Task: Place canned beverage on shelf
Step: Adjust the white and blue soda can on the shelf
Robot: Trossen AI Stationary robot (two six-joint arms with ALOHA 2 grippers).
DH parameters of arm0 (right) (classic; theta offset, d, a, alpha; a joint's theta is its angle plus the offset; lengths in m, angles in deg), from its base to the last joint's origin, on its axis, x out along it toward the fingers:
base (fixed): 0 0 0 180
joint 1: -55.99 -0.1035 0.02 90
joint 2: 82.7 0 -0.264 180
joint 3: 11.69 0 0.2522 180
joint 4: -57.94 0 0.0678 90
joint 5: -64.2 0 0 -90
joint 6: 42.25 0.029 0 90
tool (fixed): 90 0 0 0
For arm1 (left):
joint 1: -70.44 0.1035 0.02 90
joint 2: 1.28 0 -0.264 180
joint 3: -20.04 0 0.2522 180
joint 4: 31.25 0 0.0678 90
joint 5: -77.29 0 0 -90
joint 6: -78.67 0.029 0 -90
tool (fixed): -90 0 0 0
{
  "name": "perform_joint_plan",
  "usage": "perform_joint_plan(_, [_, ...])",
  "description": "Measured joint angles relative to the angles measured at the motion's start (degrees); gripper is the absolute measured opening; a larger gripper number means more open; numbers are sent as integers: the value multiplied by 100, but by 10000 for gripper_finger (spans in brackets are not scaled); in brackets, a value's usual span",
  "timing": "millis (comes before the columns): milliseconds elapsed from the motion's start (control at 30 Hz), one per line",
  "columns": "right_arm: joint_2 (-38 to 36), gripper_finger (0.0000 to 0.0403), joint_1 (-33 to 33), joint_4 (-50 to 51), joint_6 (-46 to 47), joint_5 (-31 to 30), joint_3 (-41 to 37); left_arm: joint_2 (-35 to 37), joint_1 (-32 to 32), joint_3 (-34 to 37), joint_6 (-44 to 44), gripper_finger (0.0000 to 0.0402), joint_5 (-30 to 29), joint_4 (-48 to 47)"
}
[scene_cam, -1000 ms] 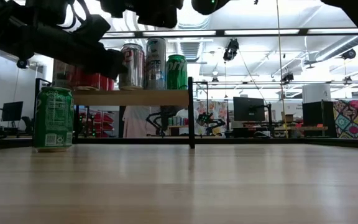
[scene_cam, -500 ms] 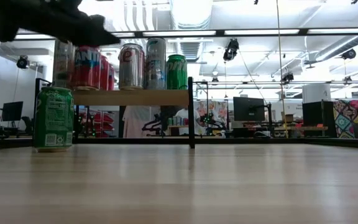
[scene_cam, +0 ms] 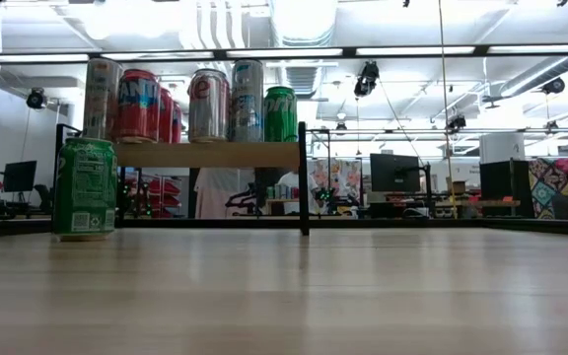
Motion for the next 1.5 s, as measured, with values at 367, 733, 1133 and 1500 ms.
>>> perform_joint_plan(367, [-320, 27, 350, 1195, -299, 4, -2, 899, 0, -813, -44, 0, 703, -1569])
perform_joint_plan(733, [-461, 9, 1426, 1679, -1408, 1503, -2, 1162, 0, -881, -195, 0, 713, -1744])
perform_joint_plan(1133, [-111, 8, 2436, 1146, -1465, 3218, -4, 1196, 7, -883, -177, 0, 710, -1710])
perform_joint_plan(1500, [215, 8, 2484, 635, -1853, 3281, -4, 1201, 7, -881, -174, 0, 704, -1692])
